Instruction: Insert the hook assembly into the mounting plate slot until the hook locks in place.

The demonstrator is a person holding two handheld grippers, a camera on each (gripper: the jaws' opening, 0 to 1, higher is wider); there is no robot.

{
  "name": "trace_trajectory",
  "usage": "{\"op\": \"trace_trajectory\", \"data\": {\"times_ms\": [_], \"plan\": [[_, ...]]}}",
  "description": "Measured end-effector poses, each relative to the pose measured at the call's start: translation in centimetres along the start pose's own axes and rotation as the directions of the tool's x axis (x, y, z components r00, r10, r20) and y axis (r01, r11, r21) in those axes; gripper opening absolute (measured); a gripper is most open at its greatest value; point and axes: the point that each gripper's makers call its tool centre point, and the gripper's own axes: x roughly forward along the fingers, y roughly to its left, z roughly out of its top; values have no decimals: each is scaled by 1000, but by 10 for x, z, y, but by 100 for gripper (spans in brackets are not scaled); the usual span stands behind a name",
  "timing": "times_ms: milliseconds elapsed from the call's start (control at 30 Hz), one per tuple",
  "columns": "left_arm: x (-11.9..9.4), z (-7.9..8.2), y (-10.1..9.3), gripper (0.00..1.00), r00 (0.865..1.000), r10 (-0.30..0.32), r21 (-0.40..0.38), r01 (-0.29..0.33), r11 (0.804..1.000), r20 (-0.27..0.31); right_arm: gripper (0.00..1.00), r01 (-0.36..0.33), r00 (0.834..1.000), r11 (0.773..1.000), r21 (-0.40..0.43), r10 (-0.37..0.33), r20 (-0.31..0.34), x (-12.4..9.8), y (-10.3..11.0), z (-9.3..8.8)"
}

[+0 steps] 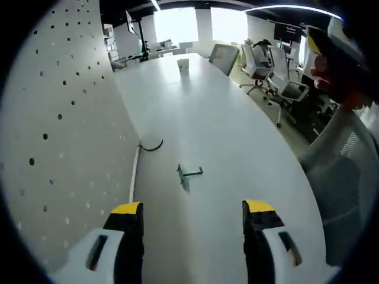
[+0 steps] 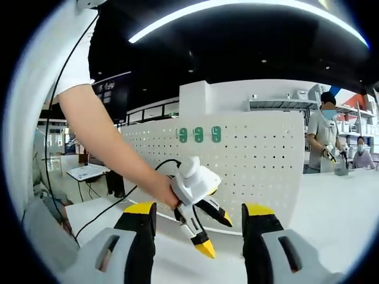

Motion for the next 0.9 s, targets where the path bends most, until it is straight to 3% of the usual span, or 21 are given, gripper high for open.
{"op": "trace_trajectory", "data": {"times_ms": [267, 667, 900], "plan": [[18, 6, 5, 66, 999, -16, 22, 17, 1000, -44, 56, 29, 1000, 1000, 8, -29, 1, -4, -6, -1], [49, 3, 2, 65, 992, -51, 24, 54, 998, -111, 56, 29, 1000, 1000, -10, -29, 2, -4, -10, 2], [63, -1, 9, 65, 985, -54, 7, 56, 998, -162, 55, 35, 999, 999, -13, -35, 2, -3, -14, 3]]}}
